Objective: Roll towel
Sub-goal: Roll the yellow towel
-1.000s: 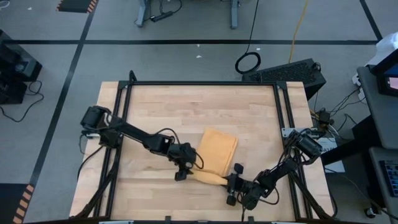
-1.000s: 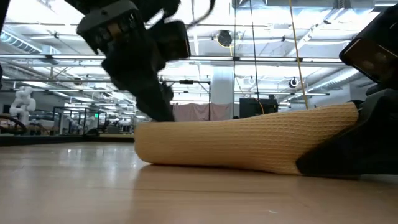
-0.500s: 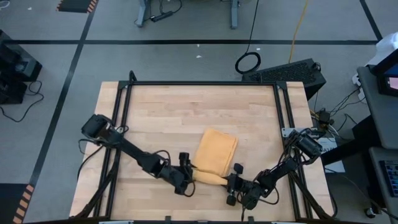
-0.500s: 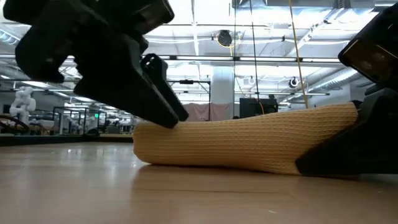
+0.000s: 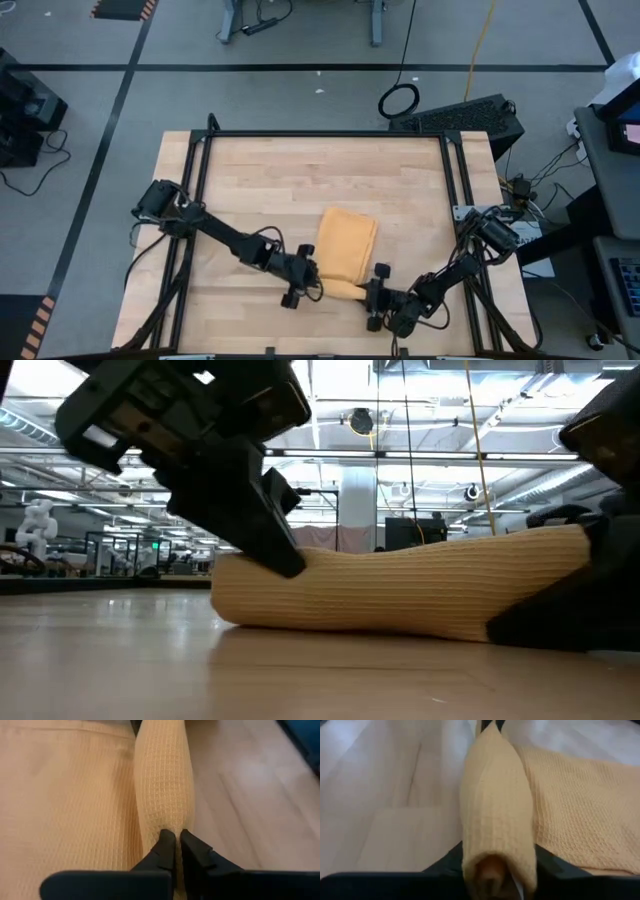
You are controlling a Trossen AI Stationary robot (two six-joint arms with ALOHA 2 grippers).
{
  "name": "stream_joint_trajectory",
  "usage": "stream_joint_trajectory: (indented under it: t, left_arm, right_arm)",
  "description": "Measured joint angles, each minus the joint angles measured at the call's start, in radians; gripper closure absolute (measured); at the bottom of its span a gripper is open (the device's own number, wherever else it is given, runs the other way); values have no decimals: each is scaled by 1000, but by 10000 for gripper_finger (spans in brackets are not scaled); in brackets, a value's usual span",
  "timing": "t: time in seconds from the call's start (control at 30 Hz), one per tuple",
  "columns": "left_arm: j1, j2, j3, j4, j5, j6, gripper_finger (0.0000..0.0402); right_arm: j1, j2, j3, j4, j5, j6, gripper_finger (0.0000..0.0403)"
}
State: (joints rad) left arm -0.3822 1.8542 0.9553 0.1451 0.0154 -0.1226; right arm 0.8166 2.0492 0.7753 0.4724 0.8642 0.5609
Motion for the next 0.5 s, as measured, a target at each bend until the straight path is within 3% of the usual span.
stream_joint_trajectory:
  t: [0.3, 0.5]
  left_arm:
    - [105, 0, 4, -28, 285, -233, 390]
    - [152, 0, 4, -26, 387, -318, 392]
  right_arm:
    - [86, -121, -2, -173, -5, -73, 133]
    - [152, -165, -2, -57, 130, -210, 99]
